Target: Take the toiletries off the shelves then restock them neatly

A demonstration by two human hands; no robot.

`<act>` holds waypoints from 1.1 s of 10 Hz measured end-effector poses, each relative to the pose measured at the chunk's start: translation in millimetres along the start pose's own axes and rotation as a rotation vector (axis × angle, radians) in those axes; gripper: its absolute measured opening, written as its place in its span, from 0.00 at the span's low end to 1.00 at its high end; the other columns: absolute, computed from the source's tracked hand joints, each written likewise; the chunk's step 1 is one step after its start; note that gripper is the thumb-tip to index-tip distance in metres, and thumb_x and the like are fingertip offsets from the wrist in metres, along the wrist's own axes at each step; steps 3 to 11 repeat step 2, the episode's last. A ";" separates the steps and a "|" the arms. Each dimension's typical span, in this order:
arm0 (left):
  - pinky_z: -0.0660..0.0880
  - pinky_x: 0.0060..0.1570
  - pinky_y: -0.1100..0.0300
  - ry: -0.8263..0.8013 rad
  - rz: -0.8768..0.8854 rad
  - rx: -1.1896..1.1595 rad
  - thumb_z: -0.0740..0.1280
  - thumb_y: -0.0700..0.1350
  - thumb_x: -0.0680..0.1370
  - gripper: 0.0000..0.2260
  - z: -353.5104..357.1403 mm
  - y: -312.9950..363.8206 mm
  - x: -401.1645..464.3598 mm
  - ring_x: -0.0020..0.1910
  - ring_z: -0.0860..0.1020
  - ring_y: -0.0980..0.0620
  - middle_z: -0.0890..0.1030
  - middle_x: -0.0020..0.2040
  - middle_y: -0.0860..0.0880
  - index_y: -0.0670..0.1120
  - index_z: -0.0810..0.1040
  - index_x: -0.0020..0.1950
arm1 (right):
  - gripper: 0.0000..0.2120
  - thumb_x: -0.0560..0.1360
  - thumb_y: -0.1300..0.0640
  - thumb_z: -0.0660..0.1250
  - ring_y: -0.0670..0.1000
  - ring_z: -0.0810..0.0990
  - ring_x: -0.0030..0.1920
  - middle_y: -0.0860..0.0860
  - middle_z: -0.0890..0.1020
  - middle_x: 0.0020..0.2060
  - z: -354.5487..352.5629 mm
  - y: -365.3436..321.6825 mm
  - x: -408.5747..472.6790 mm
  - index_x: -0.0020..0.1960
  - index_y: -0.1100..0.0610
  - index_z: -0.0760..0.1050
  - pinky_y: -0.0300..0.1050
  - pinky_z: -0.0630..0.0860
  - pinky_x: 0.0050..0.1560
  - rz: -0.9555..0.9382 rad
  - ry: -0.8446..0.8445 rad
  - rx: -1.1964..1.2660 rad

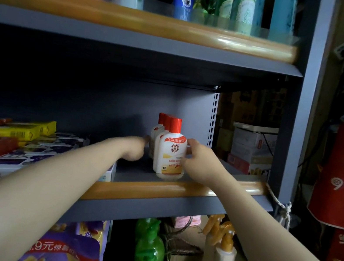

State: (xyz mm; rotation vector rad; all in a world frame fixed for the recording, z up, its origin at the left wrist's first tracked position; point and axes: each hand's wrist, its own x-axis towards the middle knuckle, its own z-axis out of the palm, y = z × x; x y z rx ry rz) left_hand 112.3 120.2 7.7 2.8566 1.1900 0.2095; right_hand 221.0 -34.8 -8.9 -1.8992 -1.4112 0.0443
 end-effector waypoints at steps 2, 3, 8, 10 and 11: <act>0.69 0.55 0.58 0.011 0.015 0.018 0.56 0.35 0.77 0.29 5.7 -0.2 4.6 0.62 0.71 0.44 0.68 0.70 0.41 0.46 0.50 0.77 | 0.19 0.75 0.61 0.61 0.57 0.76 0.58 0.55 0.77 0.60 2.0 4.2 2.2 0.65 0.57 0.66 0.55 0.76 0.58 -0.011 0.016 -0.023; 0.69 0.55 0.58 0.011 0.015 0.018 0.56 0.35 0.77 0.29 5.7 -0.2 4.6 0.62 0.71 0.44 0.68 0.70 0.41 0.46 0.50 0.77 | 0.19 0.75 0.61 0.61 0.57 0.76 0.58 0.55 0.77 0.60 2.0 4.2 2.2 0.65 0.57 0.66 0.55 0.76 0.58 -0.011 0.016 -0.023; 0.69 0.55 0.58 0.011 0.015 0.018 0.56 0.35 0.77 0.29 5.7 -0.2 4.6 0.62 0.71 0.44 0.68 0.70 0.41 0.46 0.50 0.77 | 0.19 0.75 0.61 0.61 0.57 0.76 0.58 0.55 0.77 0.60 2.0 4.2 2.2 0.65 0.57 0.66 0.55 0.76 0.58 -0.011 0.016 -0.023; 0.69 0.55 0.58 0.011 0.015 0.018 0.56 0.35 0.77 0.29 5.7 -0.2 4.6 0.62 0.71 0.44 0.68 0.70 0.41 0.46 0.50 0.77 | 0.19 0.75 0.61 0.61 0.57 0.76 0.58 0.55 0.77 0.60 2.0 4.2 2.2 0.65 0.57 0.66 0.55 0.76 0.58 -0.011 0.016 -0.023; 0.69 0.55 0.58 0.011 0.015 0.018 0.56 0.35 0.77 0.29 5.7 -0.2 4.6 0.62 0.71 0.44 0.68 0.70 0.41 0.46 0.50 0.77 | 0.19 0.75 0.61 0.61 0.57 0.76 0.58 0.55 0.77 0.60 2.0 4.2 2.2 0.65 0.57 0.66 0.55 0.76 0.58 -0.011 0.016 -0.023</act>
